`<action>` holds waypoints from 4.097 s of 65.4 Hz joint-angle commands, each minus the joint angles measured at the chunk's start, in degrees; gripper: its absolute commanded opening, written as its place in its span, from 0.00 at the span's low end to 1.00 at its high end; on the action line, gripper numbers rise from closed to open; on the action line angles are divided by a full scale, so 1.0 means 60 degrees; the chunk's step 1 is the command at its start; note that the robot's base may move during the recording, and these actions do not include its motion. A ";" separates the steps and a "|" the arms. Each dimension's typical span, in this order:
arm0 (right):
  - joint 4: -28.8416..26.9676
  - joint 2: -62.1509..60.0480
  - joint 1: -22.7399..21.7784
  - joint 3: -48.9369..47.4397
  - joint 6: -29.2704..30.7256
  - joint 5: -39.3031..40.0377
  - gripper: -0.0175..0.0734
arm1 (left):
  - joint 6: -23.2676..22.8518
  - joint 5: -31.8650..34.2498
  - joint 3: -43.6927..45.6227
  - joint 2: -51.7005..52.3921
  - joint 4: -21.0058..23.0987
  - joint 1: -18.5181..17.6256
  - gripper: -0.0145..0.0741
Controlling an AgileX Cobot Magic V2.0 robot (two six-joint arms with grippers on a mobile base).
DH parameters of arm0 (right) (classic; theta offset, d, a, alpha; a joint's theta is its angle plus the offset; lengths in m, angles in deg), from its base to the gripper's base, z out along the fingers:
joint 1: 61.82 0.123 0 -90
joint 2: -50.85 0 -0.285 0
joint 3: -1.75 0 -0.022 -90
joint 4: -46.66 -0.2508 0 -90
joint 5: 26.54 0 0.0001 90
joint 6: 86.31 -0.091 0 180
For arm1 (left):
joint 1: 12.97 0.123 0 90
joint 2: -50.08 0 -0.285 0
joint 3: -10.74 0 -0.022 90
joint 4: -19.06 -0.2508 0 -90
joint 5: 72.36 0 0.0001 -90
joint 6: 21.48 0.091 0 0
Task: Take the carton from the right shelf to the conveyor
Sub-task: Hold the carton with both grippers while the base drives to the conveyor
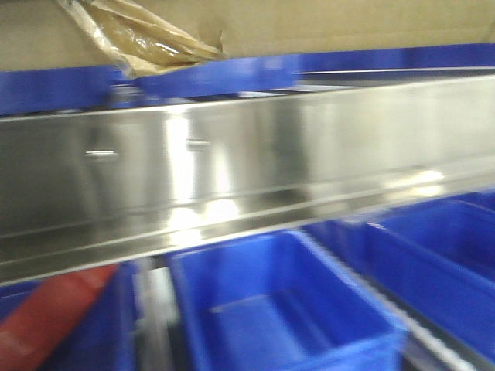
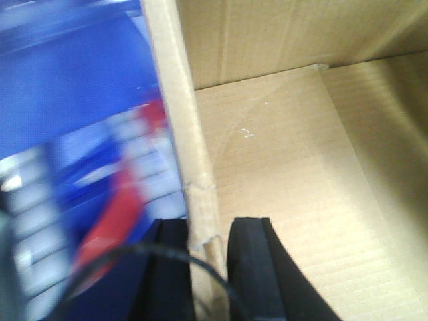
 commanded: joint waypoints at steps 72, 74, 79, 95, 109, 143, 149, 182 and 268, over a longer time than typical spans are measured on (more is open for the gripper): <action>-0.0142 -0.0038 0.0011 -0.0056 0.0023 0.0862 0.13 | 0.0052 0.0656 0.0056 0.0088 0.0845 -0.0165 0.14; -0.0142 -0.0038 0.0011 -0.0056 0.0023 0.0862 0.13 | 0.0052 0.0656 0.0056 0.0088 0.0845 -0.0165 0.14; -0.0142 -0.0038 0.0011 -0.0056 0.0023 0.0862 0.13 | 0.0052 0.0656 0.0056 0.0088 0.0845 -0.0165 0.14; -0.0142 -0.0038 0.0011 -0.0056 0.0023 0.0862 0.13 | 0.0052 0.0656 0.0056 0.0088 0.0845 -0.0165 0.14; -0.0142 -0.0038 0.0011 -0.0056 0.0023 0.0862 0.13 | 0.0052 0.0656 0.0056 0.0088 0.0845 -0.0165 0.14; -0.0142 -0.0038 0.0011 -0.0056 0.0023 0.0862 0.13 | 0.0052 0.0656 0.0056 0.0088 0.0826 -0.0165 0.14; -0.0142 -0.0038 0.0011 -0.0056 0.0023 0.0862 0.13 | 0.0052 0.0656 0.0056 0.0088 0.0826 -0.0165 0.14; -0.0142 -0.0037 0.0011 -0.0056 0.0023 0.0881 0.13 | 0.0052 0.0656 0.0056 0.0088 0.0826 -0.0165 0.14; -0.0142 -0.0037 0.0011 -0.0056 0.0023 0.0918 0.13 | 0.0052 0.0656 0.0056 0.0088 0.0826 -0.0165 0.14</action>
